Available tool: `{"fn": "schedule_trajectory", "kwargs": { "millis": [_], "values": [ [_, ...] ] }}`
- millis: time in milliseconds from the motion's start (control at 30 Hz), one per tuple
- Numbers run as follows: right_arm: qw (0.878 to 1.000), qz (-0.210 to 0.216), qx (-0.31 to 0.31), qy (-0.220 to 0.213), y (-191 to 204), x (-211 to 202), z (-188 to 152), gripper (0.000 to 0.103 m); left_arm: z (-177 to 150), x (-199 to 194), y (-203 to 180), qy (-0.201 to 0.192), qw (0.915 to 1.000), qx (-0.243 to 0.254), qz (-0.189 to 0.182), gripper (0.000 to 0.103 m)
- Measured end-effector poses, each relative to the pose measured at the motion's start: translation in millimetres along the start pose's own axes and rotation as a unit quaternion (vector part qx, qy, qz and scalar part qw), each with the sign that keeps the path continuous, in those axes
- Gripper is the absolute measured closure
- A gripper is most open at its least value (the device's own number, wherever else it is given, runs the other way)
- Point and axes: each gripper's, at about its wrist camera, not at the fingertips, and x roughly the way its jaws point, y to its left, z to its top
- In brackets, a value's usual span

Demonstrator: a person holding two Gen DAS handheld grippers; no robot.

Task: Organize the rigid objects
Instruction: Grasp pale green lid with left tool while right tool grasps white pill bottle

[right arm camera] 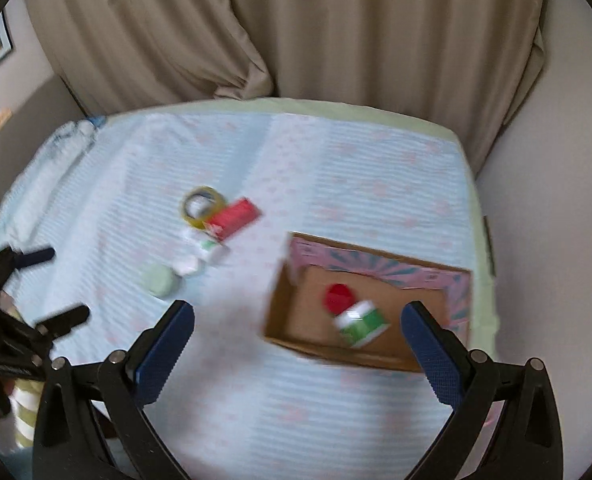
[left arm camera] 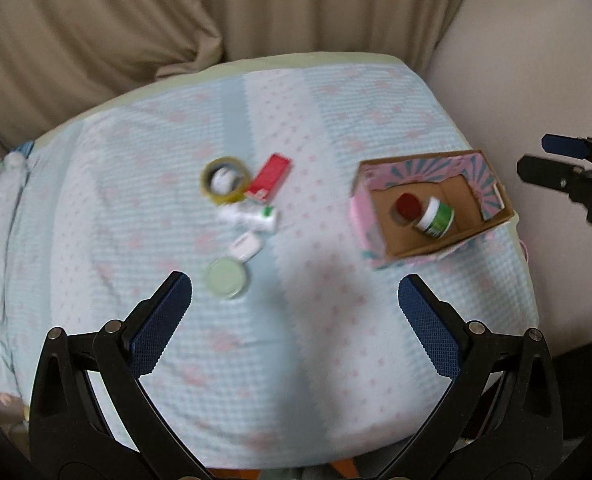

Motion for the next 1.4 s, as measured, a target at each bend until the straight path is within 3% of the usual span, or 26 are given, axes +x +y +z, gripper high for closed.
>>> {"fn": "schedule_trajectory", "kwargs": {
  "millis": [133, 300, 633, 1000, 1167, 1400],
  "values": [
    [0.999, 0.024, 0.031, -0.002, 42.4, 2.7, 2.7, 0.0, -22.6, -11.7, 46.0, 0.002, 0.9999, -0.012, -0.006, 0.0],
    [0.998, 0.025, 0.056, 0.001, 90.2, 16.9, 4.2, 0.0, -45.0, -8.9, 90.5, 0.011, 0.9997, -0.007, -0.021, 0.0],
    [0.995, 0.017, 0.096, 0.027, 146.0, 71.9, 5.7, 0.0, -68.5, 46.2, 132.3, 0.061, 0.9963, 0.021, -0.057, 0.0],
    [0.997, 0.039, -0.004, 0.065, 163.7, 175.4, 23.4, 0.0, -61.7, 136.1, 145.0, 0.075, 0.9936, 0.033, -0.078, 0.0],
    [0.991, 0.048, -0.067, 0.106, 159.6, 248.0, 32.6, 0.0, -56.6, 191.4, 140.2, 0.091, 0.9915, 0.043, -0.081, 0.0],
    [0.981, 0.068, -0.097, 0.155, 149.0, 336.8, 37.3, 0.0, -60.2, 260.9, 127.2, 0.11, 0.9886, 0.056, -0.086, 0.0]
  ]
}}
